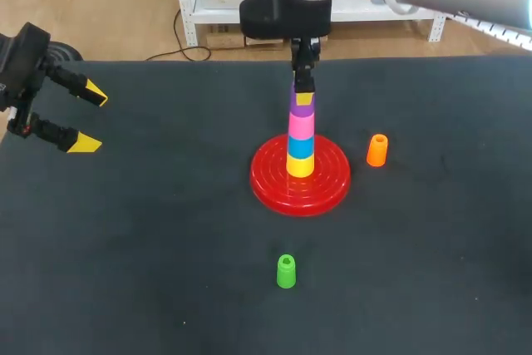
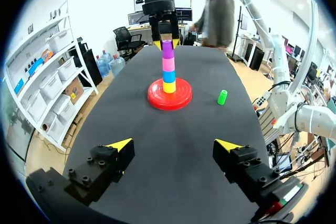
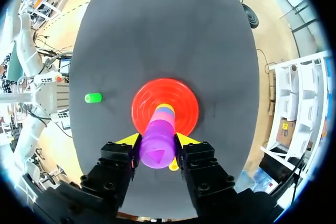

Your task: Pick up and stack the cylinders on the red base in this order: pink,purple,orange,green

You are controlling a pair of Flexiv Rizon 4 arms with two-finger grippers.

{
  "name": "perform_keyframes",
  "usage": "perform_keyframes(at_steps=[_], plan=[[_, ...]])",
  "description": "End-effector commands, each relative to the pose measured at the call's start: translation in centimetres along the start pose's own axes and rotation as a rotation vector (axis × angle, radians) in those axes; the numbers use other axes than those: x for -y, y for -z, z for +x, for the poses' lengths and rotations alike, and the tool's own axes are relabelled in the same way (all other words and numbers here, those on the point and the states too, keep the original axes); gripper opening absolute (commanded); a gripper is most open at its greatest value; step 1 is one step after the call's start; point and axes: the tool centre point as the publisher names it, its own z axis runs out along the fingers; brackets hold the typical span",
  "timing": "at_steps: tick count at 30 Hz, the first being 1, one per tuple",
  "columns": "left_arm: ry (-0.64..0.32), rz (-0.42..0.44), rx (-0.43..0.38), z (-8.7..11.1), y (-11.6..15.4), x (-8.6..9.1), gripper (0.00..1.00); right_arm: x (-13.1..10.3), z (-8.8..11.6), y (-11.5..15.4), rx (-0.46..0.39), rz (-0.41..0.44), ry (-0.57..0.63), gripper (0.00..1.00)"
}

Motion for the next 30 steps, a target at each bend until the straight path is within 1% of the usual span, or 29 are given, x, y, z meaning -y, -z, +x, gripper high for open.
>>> perform_keyframes(at_steps=[1,13,14,15,16,25,30], plan=[[-0.002,-0.003,0.002,0.1,0.0,0.1,1.00,-0.2,0.3,-1.1,0.011,0.004,-0.003,0.00],[-0.002,-0.003,0.002,0.1,0.0,0.1,1.00,-0.2,0.1,-1.0,0.013,0.018,0.000,0.00],[-0.002,-0.003,0.002,0.1,0.0,0.1,1.00,-0.2,0.1,-0.9,0.014,0.022,0.000,0.37],[-0.002,-0.003,0.002,0.1,0.0,0.1,1.00,-0.3,0.0,-0.8,0.015,0.027,0.001,0.84],[-0.002,-0.003,0.002,0.1,0.0,0.1,1.00,-0.3,0.0,-0.7,0.015,0.031,0.001,1.00],[-0.002,-0.003,0.002,0.1,0.0,0.1,1.00,-1.1,0.1,1.0,0.046,0.085,0.009,1.00],[-0.002,-0.003,0.002,0.1,0.0,0.1,1.00,-1.7,1.6,2.6,0.057,0.127,-0.028,1.00]])
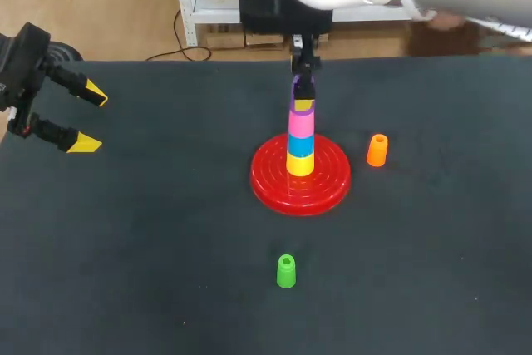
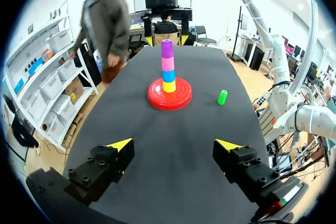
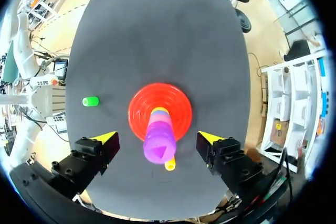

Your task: Pick up and stack the cylinders on the red base in this order: pink,purple,orange,green

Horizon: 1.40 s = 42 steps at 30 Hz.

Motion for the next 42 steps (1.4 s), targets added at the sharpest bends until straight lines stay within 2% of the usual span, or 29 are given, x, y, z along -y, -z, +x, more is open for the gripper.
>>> perform_keyframes(at_steps=[1,6,11,20,26,32,42], plan=[[-0.002,-0.003,0.002,0.1,0.0,0.1,1.00,-1.6,2.1,1.2,0.023,0.061,-0.028,1.00],[-0.002,-0.003,0.002,0.1,0.0,0.1,1.00,-2.7,3.9,2.2,0.037,0.086,-0.078,1.00],[-0.002,-0.003,0.002,0.1,0.0,0.1,1.00,-3.4,5.8,1.5,0.054,0.077,-0.132,1.00],[-0.002,-0.003,0.002,0.1,0.0,0.1,1.00,-3.4,8.8,-1.0,0.055,0.044,-0.217,1.00],[-0.002,-0.003,0.002,0.1,0.0,0.1,1.00,-2.5,11.1,-4.0,0.070,-0.007,-0.260,1.00],[-0.002,-0.003,0.002,0.1,0.0,0.1,1.00,-1.9,12.1,-6.6,0.035,-0.046,-0.286,1.00],[-0.002,-0.003,0.002,0.1,0.0,0.1,1.00,-1.8,12.5,-10.7,0.037,-0.097,-0.283,1.00]])
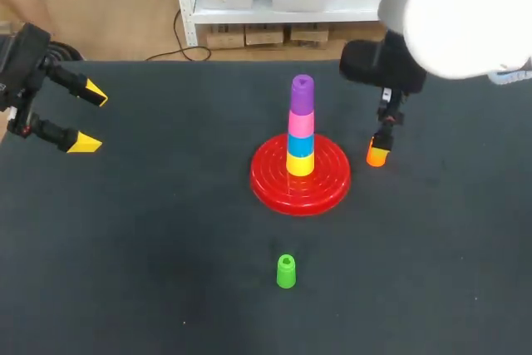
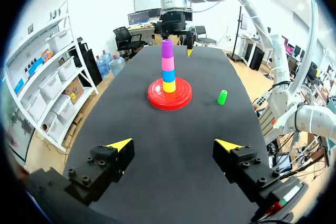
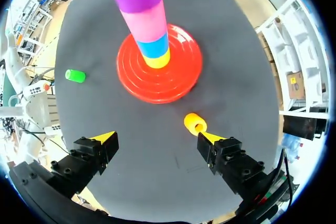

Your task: Pick up and stack the cylinders on the red base in this order: pink,purple,orange,green

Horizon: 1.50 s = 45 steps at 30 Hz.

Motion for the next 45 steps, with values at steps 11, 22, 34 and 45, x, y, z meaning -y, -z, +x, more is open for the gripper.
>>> perform_keyframes(at_steps=[11,22,34,45], plan=[[-0.002,-0.003,0.002,0.1,0.0,0.1,1.00,2.4,0.5,-3.7,-0.038,0.031,0.003,1.00],[-0.002,-0.003,0.002,0.1,0.0,0.1,1.00,4.9,0.9,-4.2,-0.042,0.028,0.016,1.00],[-0.002,-0.003,0.002,0.1,0.0,0.1,1.00,6.0,0.4,-5.9,-0.044,0.001,0.031,1.00],[-0.002,-0.003,0.002,0.1,0.0,0.1,1.00,6.1,0.4,-6.2,-0.050,-0.014,0.029,1.00]])
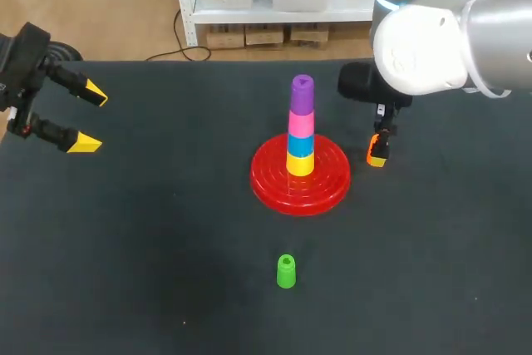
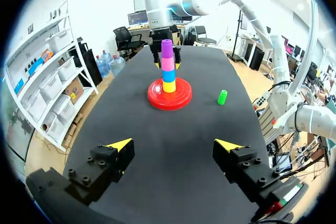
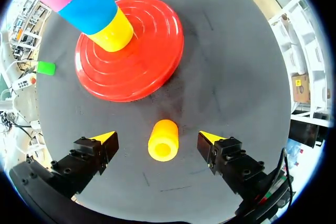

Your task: Pick up and stack the cylinders on the red base in this order: pink,purple,orange,green

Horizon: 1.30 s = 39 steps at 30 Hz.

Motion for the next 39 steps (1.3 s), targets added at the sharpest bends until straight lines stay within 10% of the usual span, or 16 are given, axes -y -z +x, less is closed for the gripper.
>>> perform_keyframes(at_steps=[1,8,10,12,15,39], plan=[[-0.002,-0.003,0.002,0.09,-0.01,0.10,1.00,0.12,-0.11,0.01,-0.003,-0.005,0.001,1.00],[-0.002,-0.003,0.002,0.09,-0.01,0.10,1.00,0.15,-0.40,-0.20,-0.013,-0.013,0.005,1.00],[-0.002,-0.003,0.002,0.09,-0.01,0.10,1.00,0.17,-0.41,-0.20,-0.016,-0.016,0.007,0.45],[-0.002,-0.003,0.002,0.09,-0.01,0.10,1.00,0.19,-0.42,-0.22,-0.019,-0.018,0.008,0.17],[-0.002,-0.003,0.002,0.09,-0.01,0.10,1.00,0.21,-0.42,-0.23,-0.020,-0.019,0.008,0.00],[-0.002,-0.003,0.002,0.09,-0.01,0.10,1.00,0.21,-0.17,-0.18,-0.018,-0.035,0.009,0.00]])
